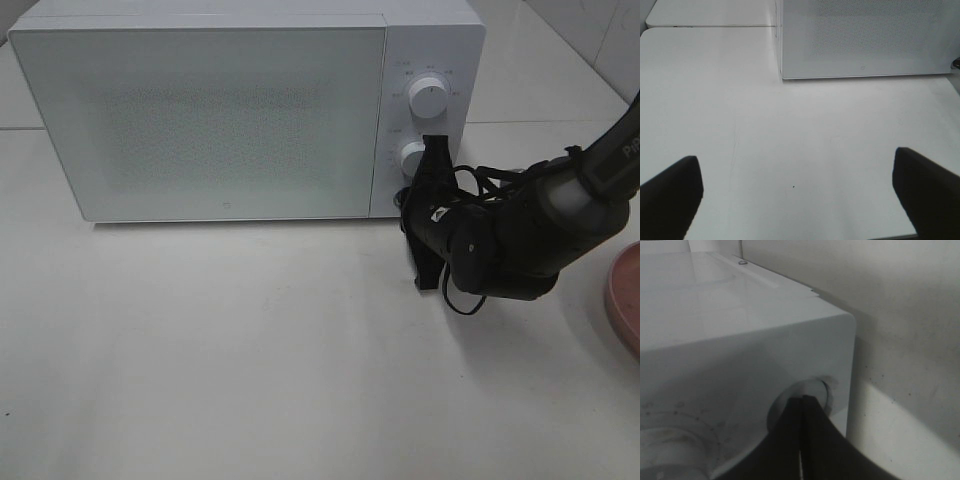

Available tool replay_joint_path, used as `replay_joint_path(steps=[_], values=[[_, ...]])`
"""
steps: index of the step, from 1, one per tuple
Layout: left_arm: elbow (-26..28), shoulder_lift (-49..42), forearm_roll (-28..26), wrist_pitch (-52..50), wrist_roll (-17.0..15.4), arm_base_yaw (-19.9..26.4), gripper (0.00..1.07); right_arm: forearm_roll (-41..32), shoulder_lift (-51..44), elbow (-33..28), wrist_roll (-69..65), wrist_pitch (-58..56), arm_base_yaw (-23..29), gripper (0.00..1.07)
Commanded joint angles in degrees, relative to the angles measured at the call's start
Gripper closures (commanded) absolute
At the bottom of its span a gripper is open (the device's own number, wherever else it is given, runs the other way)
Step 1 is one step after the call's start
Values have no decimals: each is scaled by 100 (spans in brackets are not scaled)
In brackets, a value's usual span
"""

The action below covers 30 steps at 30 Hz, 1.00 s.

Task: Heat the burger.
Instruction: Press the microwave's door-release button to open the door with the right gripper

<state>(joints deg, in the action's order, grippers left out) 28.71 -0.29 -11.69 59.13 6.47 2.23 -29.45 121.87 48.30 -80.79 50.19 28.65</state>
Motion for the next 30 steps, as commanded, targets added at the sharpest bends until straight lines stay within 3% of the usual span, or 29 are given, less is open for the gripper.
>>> replay_joint_path(steps=[1, 10, 23, 30], values=[[-23, -132, -11, -46, -29, -11, 9, -6, 46, 338, 115, 607, -63, 107], [-23, -132, -11, -46, -29, -11, 9, -29, 166, 710, 327, 1398, -275, 107], [-23, -132, -11, -46, -29, -11, 9, 80, 109, 768, 367, 814, -309, 107], [-23, -132, -11, -46, -29, -11, 9, 74, -80, 430, 321, 625, -223, 107]])
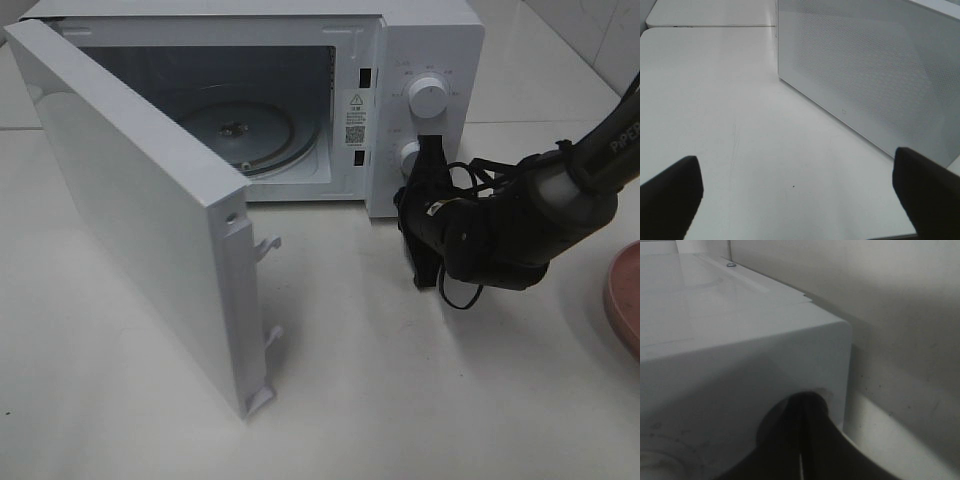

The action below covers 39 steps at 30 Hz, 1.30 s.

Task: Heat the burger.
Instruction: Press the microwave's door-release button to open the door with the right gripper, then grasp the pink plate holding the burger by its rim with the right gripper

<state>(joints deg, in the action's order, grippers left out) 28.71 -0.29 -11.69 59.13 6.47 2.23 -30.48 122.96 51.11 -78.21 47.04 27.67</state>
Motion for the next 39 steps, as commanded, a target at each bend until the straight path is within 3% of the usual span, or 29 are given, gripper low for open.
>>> replay_joint_path(steps=[1, 22, 33, 39], values=[[-23, -132, -11, -46, -29, -11, 9, 223, -218, 63, 0, 791, -86, 107], [-23, -132, -11, -46, -29, -11, 9, 218, -768, -504, 304, -733, 74, 107], [-23, -132, -11, -46, -29, -11, 9, 218, -1776, -814, 1610, -2091, 74, 107], [-23, -132, -11, -46, -29, -11, 9, 722, -2361, -814, 2601, -3117, 74, 107]])
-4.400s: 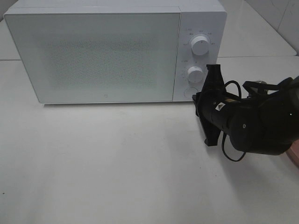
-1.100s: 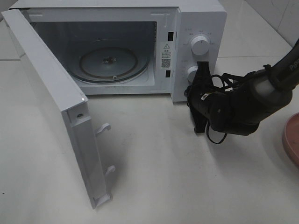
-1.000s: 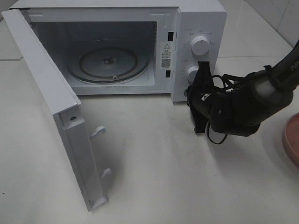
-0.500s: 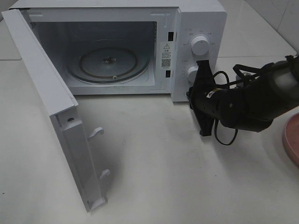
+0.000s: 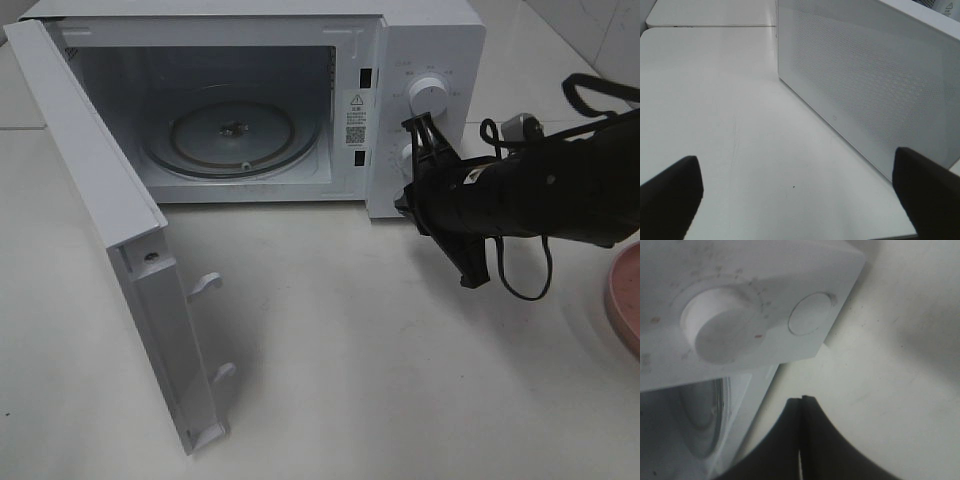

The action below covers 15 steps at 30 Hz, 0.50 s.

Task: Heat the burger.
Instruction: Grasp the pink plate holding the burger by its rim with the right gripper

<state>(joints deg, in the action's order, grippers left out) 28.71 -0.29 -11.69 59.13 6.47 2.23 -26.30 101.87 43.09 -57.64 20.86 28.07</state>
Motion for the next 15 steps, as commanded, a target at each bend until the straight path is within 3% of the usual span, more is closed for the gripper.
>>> replay_joint_path(steps=[1, 6, 15], values=[[-23, -132, -11, -46, -29, -11, 9, 464, -384, -11, 802, -785, 34, 107], [-23, -132, -11, -46, -29, -11, 9, 831, -728, -11, 1387, -1616, 34, 106], [-23, -132, -11, -46, -29, -11, 9, 831, -1335, -11, 3117, -3134, 34, 103]])
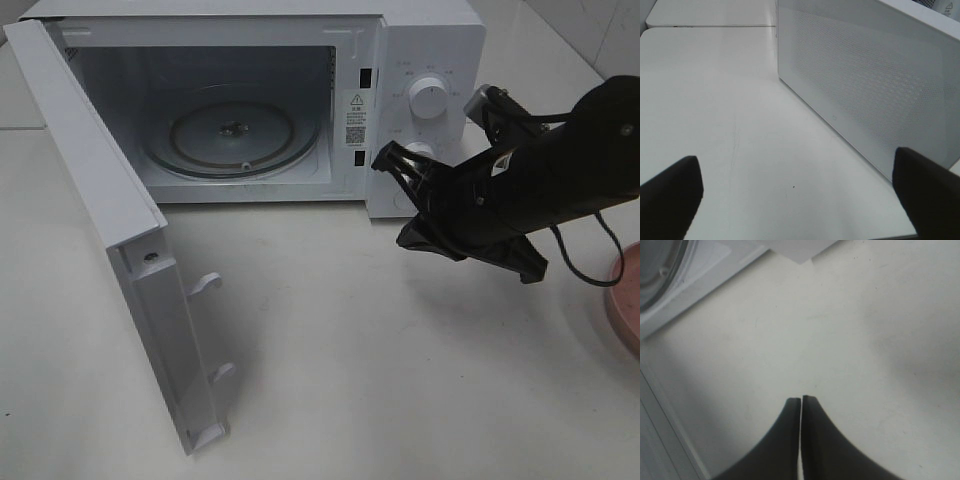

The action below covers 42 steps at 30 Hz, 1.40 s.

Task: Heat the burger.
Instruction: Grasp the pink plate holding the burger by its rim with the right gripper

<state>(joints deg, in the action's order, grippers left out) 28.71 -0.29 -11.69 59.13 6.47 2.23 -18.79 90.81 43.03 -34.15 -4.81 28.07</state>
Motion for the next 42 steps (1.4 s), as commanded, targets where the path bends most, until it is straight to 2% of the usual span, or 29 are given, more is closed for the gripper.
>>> replay_joint_path(steps=[1, 4, 7, 14, 16, 17, 19, 20, 22, 23, 24, 25, 26, 30, 33, 34, 36, 38, 42], values=[[-23, -132, -11, -46, -29, -11, 9, 80, -298, -6, 1066, -762, 34, 103], [-23, -132, -11, -46, -29, -11, 9, 223, -544, -6, 2229, -1283, 34, 102], [-23, -132, -11, -46, -29, -11, 9, 327, -716, -6, 2716, -1770, 34, 102], [-23, -132, -11, -46, -29, -11, 9, 544, -928, 155, 2779, -2624, 0, 95], [-23, -132, -11, -46, -29, -11, 9, 837, -945, 332, 2710, -3100, 0, 86], [-23, -132, -11, -46, -29, -11, 9, 837, -945, 332, 2710, -3100, 0, 86], [-23, -132, -11, -46, -29, -11, 9, 1163, -945, 516, 2590, -3438, 0, 67], [-23, -132, -11, -46, -29, -11, 9, 1163, -945, 516, 2590, -3438, 0, 67], [-23, -132, -11, -46, -29, -11, 9, 1513, -945, 716, 2624, -3718, 0, 29], [-23, -132, -11, -46, -29, -11, 9, 1513, -945, 716, 2624, -3718, 0, 29], [-23, -132, -11, -46, -29, -11, 9, 1581, -945, 779, 2641, -3776, 0, 19], [-23, -132, -11, -46, -29, -11, 9, 1581, -945, 779, 2641, -3776, 0, 19], [-23, -132, -11, -46, -29, -11, 9, 1719, -945, 905, 2687, -3919, 0, 6], [-23, -132, -11, -46, -29, -11, 9, 2074, -945, 1129, 2687, -4360, -138, 7], [-23, -132, -11, -46, -29, -11, 9, 2074, -945, 1146, 2687, -4446, -223, 7], [-23, -132, -11, -46, -29, -11, 9, 2103, -945, 1163, 2693, -4566, -424, 9], [-23, -132, -11, -46, -29, -11, 9, 2154, -945, 1163, 2693, -4612, -504, 10], [-23, -132, -11, -46, -29, -11, 9, 2475, -945, 1163, 2744, -4750, -837, 13], [-23, -132, -11, -46, -29, -11, 9, 2590, -945, 1163, 2825, -4750, -1089, 14]])
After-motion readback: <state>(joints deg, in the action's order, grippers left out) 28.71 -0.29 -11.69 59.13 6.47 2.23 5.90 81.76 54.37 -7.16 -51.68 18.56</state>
